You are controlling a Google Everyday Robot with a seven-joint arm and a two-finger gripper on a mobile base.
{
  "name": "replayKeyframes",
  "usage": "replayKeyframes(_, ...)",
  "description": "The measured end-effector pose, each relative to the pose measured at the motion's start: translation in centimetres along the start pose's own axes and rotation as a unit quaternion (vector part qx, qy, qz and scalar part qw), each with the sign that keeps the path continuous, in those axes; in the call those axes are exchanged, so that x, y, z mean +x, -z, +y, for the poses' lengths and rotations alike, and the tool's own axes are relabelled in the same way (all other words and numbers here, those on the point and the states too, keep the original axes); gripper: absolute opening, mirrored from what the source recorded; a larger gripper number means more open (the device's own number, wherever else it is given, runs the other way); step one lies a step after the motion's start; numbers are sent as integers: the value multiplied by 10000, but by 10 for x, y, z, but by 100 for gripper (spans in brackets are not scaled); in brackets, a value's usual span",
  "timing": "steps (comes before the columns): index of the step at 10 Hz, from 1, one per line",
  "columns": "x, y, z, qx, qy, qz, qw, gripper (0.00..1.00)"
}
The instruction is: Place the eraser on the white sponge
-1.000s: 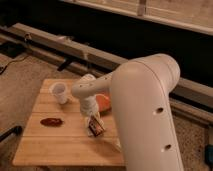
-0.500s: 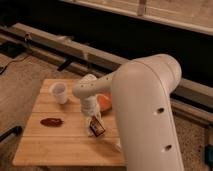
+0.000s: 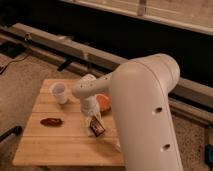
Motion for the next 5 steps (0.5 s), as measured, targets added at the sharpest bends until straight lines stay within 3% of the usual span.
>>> replayKeyframes(1, 0, 0, 1, 12, 9, 0, 10000, 79)
replayKeyframes(5, -1, 3, 2, 39, 34, -34, 10000, 80)
